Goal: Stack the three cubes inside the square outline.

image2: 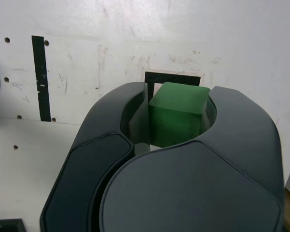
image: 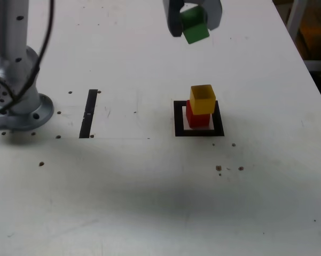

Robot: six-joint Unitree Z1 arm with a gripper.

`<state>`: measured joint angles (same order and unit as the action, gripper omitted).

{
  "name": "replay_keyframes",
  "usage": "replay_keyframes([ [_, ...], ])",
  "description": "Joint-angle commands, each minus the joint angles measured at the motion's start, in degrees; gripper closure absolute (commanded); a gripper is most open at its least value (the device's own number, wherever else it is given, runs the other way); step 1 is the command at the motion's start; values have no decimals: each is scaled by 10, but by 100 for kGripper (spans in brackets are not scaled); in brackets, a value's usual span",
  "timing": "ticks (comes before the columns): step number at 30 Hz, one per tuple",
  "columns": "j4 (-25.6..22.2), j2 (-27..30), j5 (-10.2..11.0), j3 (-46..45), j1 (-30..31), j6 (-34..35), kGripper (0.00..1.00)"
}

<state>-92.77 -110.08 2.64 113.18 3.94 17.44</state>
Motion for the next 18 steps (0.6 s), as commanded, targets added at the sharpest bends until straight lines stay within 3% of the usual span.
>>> replay_keyframes([
  [1, -12, -11, -5, 14, 8, 9, 92],
  [18, -15, -45, -33, 0, 32, -14, 92],
])
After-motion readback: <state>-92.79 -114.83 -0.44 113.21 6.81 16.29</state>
